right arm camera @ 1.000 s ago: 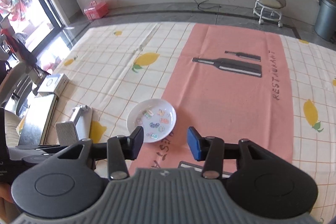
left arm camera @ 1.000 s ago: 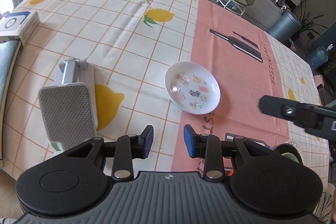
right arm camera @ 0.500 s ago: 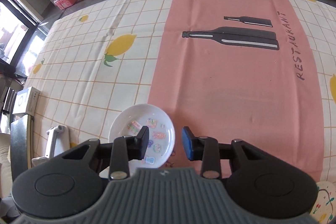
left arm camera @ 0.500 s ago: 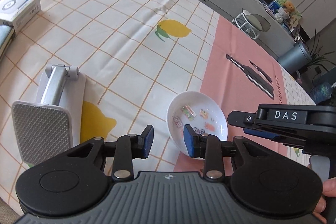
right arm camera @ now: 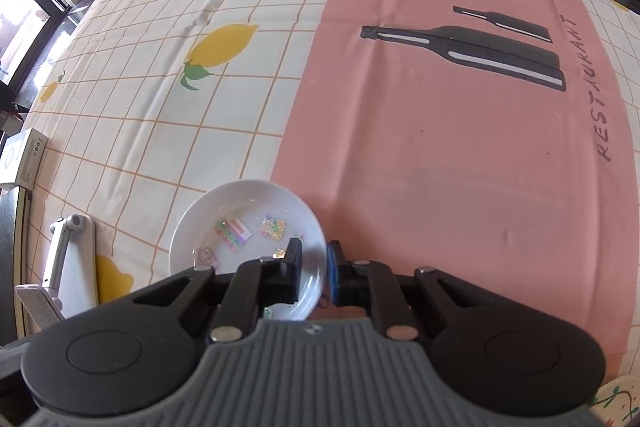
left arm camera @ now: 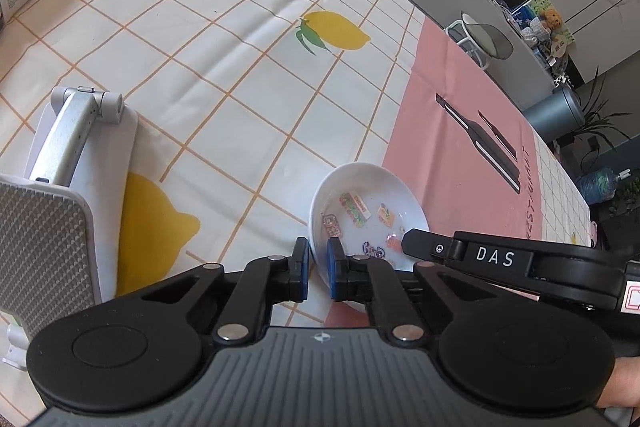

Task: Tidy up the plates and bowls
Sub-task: 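Close both tools on the sticker dish rim, then lift the sticker dish with both tools and carry it over the Fruity plate, then lower the sticker dish onto the Fruity plate and open both tools, then close both tools on the rim of the nested bowl stack, then lift the bowl stack with both tools and carry it over the sticker dish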

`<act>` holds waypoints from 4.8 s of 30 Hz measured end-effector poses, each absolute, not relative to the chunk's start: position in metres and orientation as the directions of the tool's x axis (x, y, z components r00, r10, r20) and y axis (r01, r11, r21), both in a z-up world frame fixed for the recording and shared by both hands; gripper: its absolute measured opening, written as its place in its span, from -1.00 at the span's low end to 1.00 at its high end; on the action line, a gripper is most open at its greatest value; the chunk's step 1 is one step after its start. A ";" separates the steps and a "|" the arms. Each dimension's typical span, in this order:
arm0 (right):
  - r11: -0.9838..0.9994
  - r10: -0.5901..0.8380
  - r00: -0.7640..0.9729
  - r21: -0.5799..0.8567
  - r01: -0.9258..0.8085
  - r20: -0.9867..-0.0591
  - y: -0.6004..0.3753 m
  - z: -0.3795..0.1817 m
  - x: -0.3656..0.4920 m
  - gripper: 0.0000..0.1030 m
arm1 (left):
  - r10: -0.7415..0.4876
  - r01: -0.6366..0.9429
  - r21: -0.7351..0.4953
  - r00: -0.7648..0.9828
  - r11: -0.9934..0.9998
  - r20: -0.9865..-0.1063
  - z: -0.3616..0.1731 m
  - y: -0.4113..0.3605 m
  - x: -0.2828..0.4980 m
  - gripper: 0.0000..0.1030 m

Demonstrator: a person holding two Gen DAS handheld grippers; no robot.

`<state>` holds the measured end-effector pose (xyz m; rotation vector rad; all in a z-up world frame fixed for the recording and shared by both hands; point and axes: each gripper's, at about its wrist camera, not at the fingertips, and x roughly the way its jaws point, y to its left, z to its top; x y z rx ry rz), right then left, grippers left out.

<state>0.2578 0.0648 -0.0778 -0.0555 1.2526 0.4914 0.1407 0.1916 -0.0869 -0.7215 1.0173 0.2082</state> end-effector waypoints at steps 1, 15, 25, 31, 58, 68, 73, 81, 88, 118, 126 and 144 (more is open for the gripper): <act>0.895 0.324 0.226 0.220 -0.389 -0.919 0.064 -0.077 0.257 -0.85 | -0.163 -0.478 -0.452 0.530 0.753 -0.832 -0.087 0.191 0.140 -0.82; 0.876 0.451 0.369 0.324 -0.357 -0.813 0.006 -0.008 0.241 -0.90 | -0.106 -0.235 -0.406 0.743 0.883 -0.660 -0.003 0.139 0.115 -0.83; 0.887 0.461 0.559 0.357 -0.291 -0.690 -0.113 0.068 0.186 -0.94 | -0.302 0.026 -0.442 0.766 0.897 -0.568 0.050 0.060 0.097 -0.82; 0.899 0.424 0.588 0.400 -0.179 -0.689 -0.190 0.065 0.148 -0.96 | -0.411 0.180 -0.388 0.616 0.904 -0.672 0.039 0.004 0.105 -0.82; 0.884 0.412 0.400 0.466 0.044 -0.818 -0.263 -0.076 0.116 -0.97 | -0.038 0.484 0.076 0.222 0.872 -0.974 -0.056 -0.138 0.152 -0.66; 0.892 0.384 0.388 0.445 0.078 -0.838 -0.265 -0.078 0.117 -0.95 | 0.020 0.508 0.261 0.432 0.821 -0.902 -0.048 -0.152 0.122 -0.25; 0.908 0.375 0.364 0.417 0.039 -0.852 -0.262 -0.078 0.118 -0.63 | -0.050 0.369 0.196 0.562 0.909 -0.826 0.000 -0.118 0.110 -0.01; 0.921 0.355 0.484 0.388 -0.035 -0.800 -0.266 -0.062 0.109 0.35 | -0.062 0.097 0.002 0.648 0.995 -0.759 0.055 -0.008 0.061 0.03; 0.889 0.441 0.550 0.429 -0.159 -0.709 -0.235 -0.021 0.100 0.64 | -0.133 -0.034 -0.182 0.555 0.983 -0.821 0.019 0.049 0.060 0.04; 0.794 0.608 0.194 0.589 -0.150 -0.770 -0.131 -0.089 0.120 0.05 | -0.353 -0.220 -0.473 0.423 0.853 -0.834 -0.067 0.082 0.068 0.05; 0.772 0.633 0.210 0.627 -0.102 -0.745 -0.137 -0.092 0.115 -0.02 | -0.311 -0.249 -0.435 0.415 0.865 -0.855 -0.058 0.079 0.066 0.01; 0.779 0.598 0.363 0.625 -0.052 -0.715 -0.222 -0.017 0.118 -0.04 | -0.393 -0.085 -0.478 0.454 0.874 -0.800 0.000 -0.004 0.101 0.00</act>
